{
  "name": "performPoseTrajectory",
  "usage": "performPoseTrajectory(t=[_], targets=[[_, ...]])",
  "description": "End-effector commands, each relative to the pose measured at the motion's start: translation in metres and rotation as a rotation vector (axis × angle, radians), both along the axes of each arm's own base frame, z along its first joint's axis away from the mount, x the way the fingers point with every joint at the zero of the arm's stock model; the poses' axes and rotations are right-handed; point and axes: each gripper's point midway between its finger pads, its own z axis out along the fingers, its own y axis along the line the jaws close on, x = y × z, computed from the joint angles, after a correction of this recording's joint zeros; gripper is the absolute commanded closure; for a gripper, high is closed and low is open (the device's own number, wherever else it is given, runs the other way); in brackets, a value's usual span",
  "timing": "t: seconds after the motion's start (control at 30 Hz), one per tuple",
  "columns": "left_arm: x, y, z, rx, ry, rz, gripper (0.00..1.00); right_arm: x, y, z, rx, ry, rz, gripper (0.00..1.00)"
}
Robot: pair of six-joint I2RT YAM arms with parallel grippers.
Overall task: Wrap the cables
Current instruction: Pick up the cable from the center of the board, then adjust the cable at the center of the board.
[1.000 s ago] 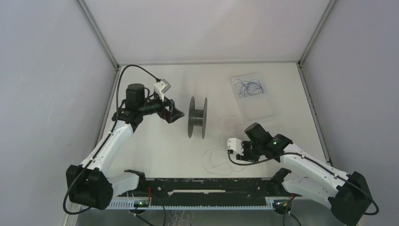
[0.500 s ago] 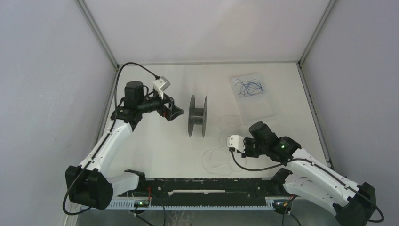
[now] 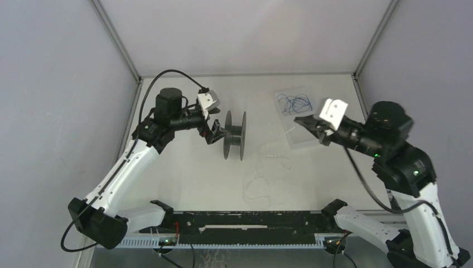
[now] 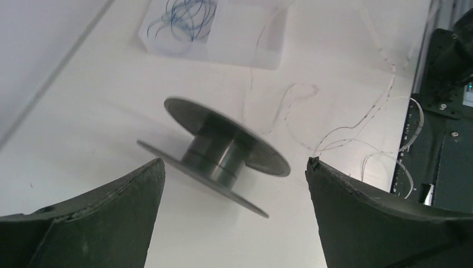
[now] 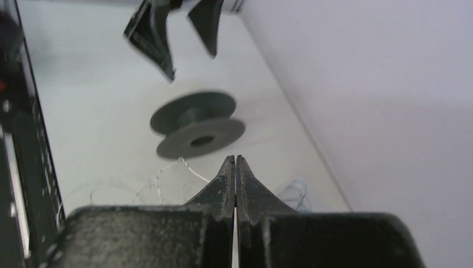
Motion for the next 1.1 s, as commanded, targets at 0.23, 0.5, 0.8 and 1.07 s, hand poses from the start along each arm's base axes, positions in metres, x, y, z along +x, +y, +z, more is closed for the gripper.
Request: performPoseTrajectory(t=[0.23, 0.5, 0.8, 1.07], targets=[[-0.049, -0.054, 0.089, -0.050, -0.179, -0.241, 0.00, 0.024, -0.025, 0.114, 0.294, 0.022, -0.260, 1.00], [-0.048, -0.101, 0.072, 0.019, -0.222, -0.273, 0.01, 0.036, -0.026, 0.136, 0.389, 0.071, -0.298, 1.00], [-0.031, -0.137, 0.053, -0.055, -0.073, -0.218, 0.01, 0.043, -0.026, 0.139, 0.433, 0.123, -0.300, 1.00], [-0.034, -0.136, 0.073, -0.173, 0.026, -0.191, 0.01, 0.049, -0.024, 0.129, 0.425, 0.173, -0.299, 1.00]])
